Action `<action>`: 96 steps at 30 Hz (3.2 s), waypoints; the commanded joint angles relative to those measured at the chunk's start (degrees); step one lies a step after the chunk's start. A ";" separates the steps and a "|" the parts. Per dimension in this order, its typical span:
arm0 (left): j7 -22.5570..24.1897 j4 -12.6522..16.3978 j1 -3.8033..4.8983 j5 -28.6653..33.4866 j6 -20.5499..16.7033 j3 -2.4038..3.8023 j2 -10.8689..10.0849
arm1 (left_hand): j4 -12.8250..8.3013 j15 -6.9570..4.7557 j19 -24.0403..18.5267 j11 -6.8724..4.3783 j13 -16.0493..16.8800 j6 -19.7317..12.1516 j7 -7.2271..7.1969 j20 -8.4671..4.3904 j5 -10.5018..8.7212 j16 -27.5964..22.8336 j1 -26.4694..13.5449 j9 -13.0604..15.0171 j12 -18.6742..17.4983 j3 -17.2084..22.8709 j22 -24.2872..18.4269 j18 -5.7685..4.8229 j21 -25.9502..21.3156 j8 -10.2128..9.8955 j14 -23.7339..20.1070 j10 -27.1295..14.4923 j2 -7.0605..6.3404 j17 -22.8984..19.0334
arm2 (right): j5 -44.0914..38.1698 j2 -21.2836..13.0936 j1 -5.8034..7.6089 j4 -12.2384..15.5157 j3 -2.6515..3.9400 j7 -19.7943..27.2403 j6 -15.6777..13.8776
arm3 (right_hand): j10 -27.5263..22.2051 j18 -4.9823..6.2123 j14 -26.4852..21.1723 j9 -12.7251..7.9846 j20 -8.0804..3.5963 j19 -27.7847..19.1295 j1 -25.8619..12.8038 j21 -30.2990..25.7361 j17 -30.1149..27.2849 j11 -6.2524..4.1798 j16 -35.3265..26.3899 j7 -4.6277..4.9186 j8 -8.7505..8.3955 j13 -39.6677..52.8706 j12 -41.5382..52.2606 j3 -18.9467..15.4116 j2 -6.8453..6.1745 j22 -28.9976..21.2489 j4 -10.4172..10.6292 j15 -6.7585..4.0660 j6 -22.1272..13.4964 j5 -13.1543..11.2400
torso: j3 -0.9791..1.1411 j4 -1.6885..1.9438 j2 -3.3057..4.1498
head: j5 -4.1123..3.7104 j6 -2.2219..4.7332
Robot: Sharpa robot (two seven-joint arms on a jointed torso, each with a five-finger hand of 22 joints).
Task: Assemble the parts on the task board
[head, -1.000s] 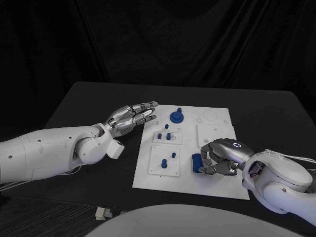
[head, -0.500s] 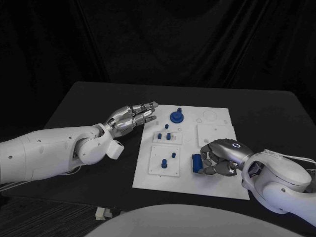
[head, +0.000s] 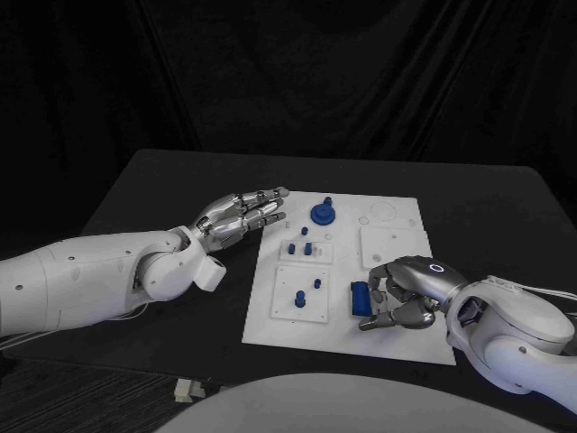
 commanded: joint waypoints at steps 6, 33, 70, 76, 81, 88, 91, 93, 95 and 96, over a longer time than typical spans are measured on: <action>0.49 0.15 -0.10 0.08 0.68 0.05 -0.11 | -0.36 0.44 0.05 0.33 0.08 0.53 -0.06 0.32 0.34 0.21 0.61 0.11 0.37 0.02 0.17 -0.53 0.32 0.46 -0.14 -0.07 0.03 0.08 | 4.70 -4.52 3.63 2.01 0.04 -2.10 -3.90 | 5.79 -0.93 5.90 -26.86 2.87 4.17 -10.32 1.25 15.09 4.39 0.17 4.54 -26.60 15.05 0.19 -3.15 9.92 13.92 -0.50 3.48 3.53 0.60 | -0.02 -0.05 0.02 | -0.01 -0.01; 1.76 0.06 -0.13 0.08 0.54 0.05 0.31 | -0.86 0.48 0.83 0.88 0.30 1.36 0.35 0.74 0.49 0.87 0.42 0.12 1.84 -0.04 1.09 -0.16 0.84 1.13 0.20 0.69 -0.29 0.24 | 10.54 -4.82 11.19 -4.22 0.01 -18.53 24.74 | 5.79 -1.20 5.90 -35.03 0.61 4.74 1.56 2.32 15.09 1.60 0.17 1.29 -33.73 15.05 0.19 -7.48 13.34 14.28 -1.14 0.28 23.88 18.52 | -0.02 0.02 0.06 | -0.73 -0.01; 1.22 -0.38 -0.26 0.08 1.09 0.05 0.55 | -1.08 0.52 0.77 1.25 0.37 1.22 0.57 0.79 0.67 0.87 0.55 0.08 2.37 0.22 0.93 -0.16 0.80 1.21 0.20 1.04 0.02 0.23 | 12.18 -0.66 6.32 -7.23 0.00 -19.22 22.57 | 5.79 -1.03 5.90 -31.12 0.92 4.42 6.83 1.68 15.08 1.50 0.17 1.42 -36.31 15.05 0.19 -1.39 12.51 14.05 -4.17 0.72 21.27 17.12 | -0.02 -0.03 0.01 | -0.51 -0.01; 1.14 -0.38 -0.27 0.08 1.08 0.05 0.52 | -1.12 0.54 0.74 1.28 0.37 1.23 0.60 0.80 0.70 0.88 0.58 0.08 2.39 0.26 0.88 -0.17 0.78 1.22 0.20 1.06 0.06 0.23 | 12.98 -0.44 5.82 -7.50 0.00 -19.23 22.38 | 5.79 -0.87 5.69 -30.82 0.96 4.09 10.26 1.05 14.11 1.35 -0.28 1.40 -37.31 15.05 0.19 0.91 11.48 13.83 -6.59 0.75 20.35 26.02 | -0.02 -0.01 0.02 | -0.48 -0.01; 1.05 -0.40 -0.29 0.08 1.14 0.05 0.54 | -1.14 0.54 0.73 1.30 0.37 1.25 0.61 0.80 0.71 0.89 0.59 0.08 2.42 0.27 0.86 -0.18 0.77 1.23 0.21 1.07 0.06 0.23 | 13.68 -0.31 5.62 -7.62 0.00 -19.24 22.08 | 5.79 -0.30 5.51 -30.45 1.05 2.97 11.27 -1.14 13.26 1.44 -0.68 1.74 -37.92 15.05 0.19 2.73 10.43 13.04 -7.95 0.89 19.38 30.55 | -0.02 -0.02 0.01 | -0.51 -0.01; 0.93 -0.41 -0.31 0.08 1.19 0.05 0.57 | -1.18 0.57 0.71 1.33 0.37 1.22 0.63 0.80 0.75 0.91 0.62 0.07 2.44 0.31 0.83 -0.19 0.75 1.24 0.21 1.09 0.09 0.23 | 16.87 -0.43 5.53 -7.46 0.00 -19.23 20.86 | 5.79 -0.15 5.41 -30.02 1.26 2.71 12.57 -1.82 12.78 1.78 -0.92 2.16 -37.78 15.05 0.19 5.90 9.64 12.82 -10.25 1.15 18.07 34.15 | -0.02 -0.01 0.02 | -0.44 -0.01; 0.92 -0.41 -0.31 0.08 1.19 0.05 0.56 | -1.18 0.57 0.71 1.33 0.37 1.22 0.63 0.80 0.75 0.91 0.62 0.07 2.44 0.31 0.83 -0.19 0.75 1.24 0.21 1.09 0.09 0.23 | 19.50 -0.71 5.52 -7.24 0.00 -19.19 20.00 | 5.79 -0.17 5.43 -29.76 1.29 2.76 12.50 -1.78 12.85 1.81 -0.88 2.18 -37.46 15.05 0.19 6.95 9.49 12.85 -10.85 1.18 18.06 35.10 | -0.01 -0.03 0.05 | -0.39 -0.01; 0.91 -0.41 -0.32 0.08 1.19 0.05 0.55 | -1.18 0.57 0.71 1.33 0.37 1.22 0.63 0.80 0.75 0.91 0.62 0.07 2.44 0.31 0.83 -0.19 0.75 1.24 0.21 1.09 0.09 0.23 | 21.53 -1.01 5.52 -7.01 0.00 -19.16 19.41 | 5.79 -0.20 5.44 -29.44 1.29 2.85 12.12 -1.67 12.90 1.77 -0.86 2.13 -37.05 15.05 0.19 8.00 9.25 12.91 -11.38 1.15 18.17 36.25 | -0.01 -0.04 0.06 | -0.34 -0.01; 0.88 -0.42 -0.32 0.08 1.21 0.05 0.53 | -1.18 0.57 0.71 1.33 0.37 1.22 0.63 0.80 0.75 0.91 0.62 0.07 2.44 0.31 0.83 -0.19 0.75 1.24 0.21 1.09 0.09 0.23 | 24.48 -1.45 5.54 -6.65 0.00 -19.13 18.64 | 5.79 -0.20 5.45 -29.28 1.29 2.86 11.71 -1.68 12.90 1.74 -0.85 2.10 -36.85 15.05 0.19 8.60 9.07 12.91 -11.61 1.13 18.18 36.89 | -0.01 -0.02 0.05 | -0.40 -0.01; 0.87 -0.42 -0.33 0.08 1.21 0.05 0.53 | -1.18 0.57 0.71 1.33 0.37 1.22 0.63 0.80 0.75 0.91 0.62 0.07 2.44 0.31 0.83 -0.19 0.75 1.24 0.21 1.09 0.09 0.23 | 25.41 -1.59 5.55 -6.52 0.01 -19.12 18.42 | 5.79 -0.20 5.44 -29.21 1.29 2.87 11.40 -1.68 12.86 1.74 -0.87 2.10 -36.77 15.05 0.19 8.88 9.00 12.92 -11.66 1.13 18.16 37.18 | -0.01 -0.01 0.04 | -0.42 -0.01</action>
